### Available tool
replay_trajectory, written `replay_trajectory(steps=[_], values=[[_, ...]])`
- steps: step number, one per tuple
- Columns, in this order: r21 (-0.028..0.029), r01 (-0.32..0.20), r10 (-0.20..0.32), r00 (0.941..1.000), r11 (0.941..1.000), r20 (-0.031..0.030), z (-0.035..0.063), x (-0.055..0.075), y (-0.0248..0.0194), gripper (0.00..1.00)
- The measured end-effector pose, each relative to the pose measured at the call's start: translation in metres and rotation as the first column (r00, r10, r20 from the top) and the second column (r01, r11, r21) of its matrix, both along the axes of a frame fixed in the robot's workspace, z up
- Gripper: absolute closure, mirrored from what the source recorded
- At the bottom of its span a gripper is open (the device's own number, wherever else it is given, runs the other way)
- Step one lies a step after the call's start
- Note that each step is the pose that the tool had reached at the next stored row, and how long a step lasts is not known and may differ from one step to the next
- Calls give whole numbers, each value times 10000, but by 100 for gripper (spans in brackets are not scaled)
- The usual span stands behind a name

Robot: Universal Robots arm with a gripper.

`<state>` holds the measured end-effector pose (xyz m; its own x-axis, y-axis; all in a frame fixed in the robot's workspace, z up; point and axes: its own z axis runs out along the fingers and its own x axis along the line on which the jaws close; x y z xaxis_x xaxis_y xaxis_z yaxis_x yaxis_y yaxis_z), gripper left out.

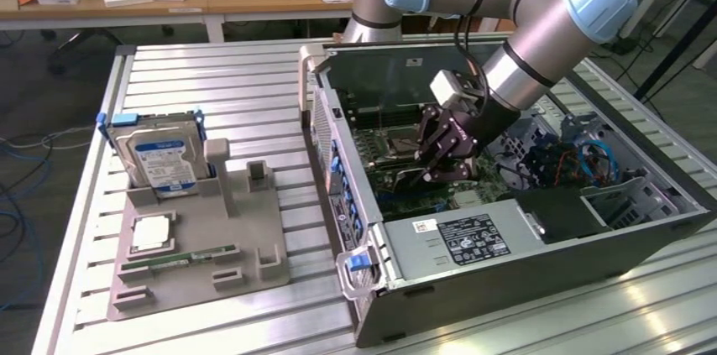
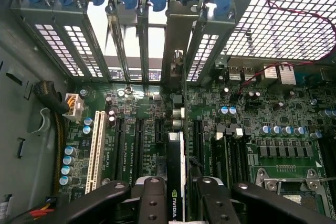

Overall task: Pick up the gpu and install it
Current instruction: 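Insert the gpu into the slot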

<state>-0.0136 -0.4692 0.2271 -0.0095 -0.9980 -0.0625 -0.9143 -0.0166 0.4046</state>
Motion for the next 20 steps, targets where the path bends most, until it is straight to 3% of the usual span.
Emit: replay_trajectory(steps=[20], values=[[-4,1,-1,10000,10000,3,-31,0,-1,74]])
